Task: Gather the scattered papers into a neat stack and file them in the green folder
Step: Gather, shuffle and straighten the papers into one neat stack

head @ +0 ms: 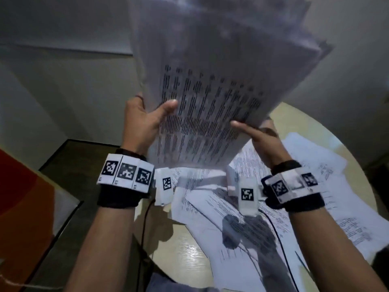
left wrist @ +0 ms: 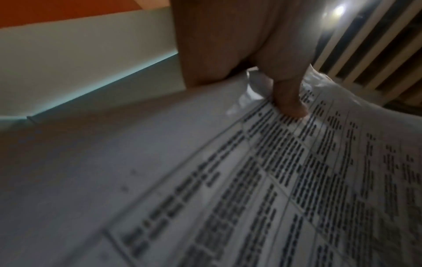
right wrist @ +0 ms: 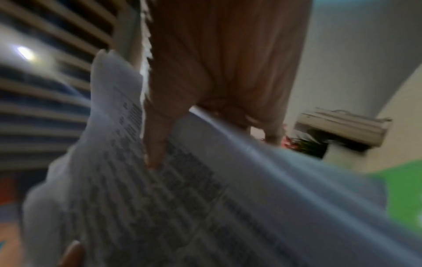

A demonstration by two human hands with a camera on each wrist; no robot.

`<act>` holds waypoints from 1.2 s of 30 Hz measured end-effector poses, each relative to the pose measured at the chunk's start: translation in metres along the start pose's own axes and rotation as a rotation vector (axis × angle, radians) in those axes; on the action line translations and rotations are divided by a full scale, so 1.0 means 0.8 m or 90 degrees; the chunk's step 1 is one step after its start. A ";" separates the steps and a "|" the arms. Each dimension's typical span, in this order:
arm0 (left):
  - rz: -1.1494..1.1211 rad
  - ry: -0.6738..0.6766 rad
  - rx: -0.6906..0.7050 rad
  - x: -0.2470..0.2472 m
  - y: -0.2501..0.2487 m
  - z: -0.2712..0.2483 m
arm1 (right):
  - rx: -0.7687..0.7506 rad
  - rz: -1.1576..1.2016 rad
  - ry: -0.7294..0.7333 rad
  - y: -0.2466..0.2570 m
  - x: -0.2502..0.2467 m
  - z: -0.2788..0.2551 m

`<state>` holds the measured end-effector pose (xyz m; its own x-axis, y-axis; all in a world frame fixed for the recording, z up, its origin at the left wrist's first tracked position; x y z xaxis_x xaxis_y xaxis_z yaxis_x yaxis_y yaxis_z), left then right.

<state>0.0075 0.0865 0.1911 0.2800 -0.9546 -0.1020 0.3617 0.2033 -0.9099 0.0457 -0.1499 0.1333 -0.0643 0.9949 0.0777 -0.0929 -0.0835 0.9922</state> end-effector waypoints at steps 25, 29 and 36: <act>0.662 0.646 -0.466 0.133 0.262 -0.121 | 0.409 -0.547 -0.345 -0.151 -0.197 0.009; 0.723 0.742 -0.391 0.161 0.262 -0.146 | 0.511 -0.684 -0.280 -0.171 -0.219 0.003; 0.472 0.429 -0.466 0.122 0.289 -0.041 | 0.430 -0.517 -0.229 -0.169 -0.198 -0.026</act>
<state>0.0893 0.0328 -0.0424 -0.3857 -0.6264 -0.6773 -0.3307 0.7792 -0.5324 0.0478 -0.2974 -0.0156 0.0714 0.7075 -0.7031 0.5893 0.5388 0.6021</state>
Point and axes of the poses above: each hand's wrist, its own z-axis towards the middle knuckle, its own x-axis out of the palm, y = z × x, the point moved 5 cm from there along z, towards the middle knuckle, and after that the axes turned 3 degrees about x, right-handed, at the moved point
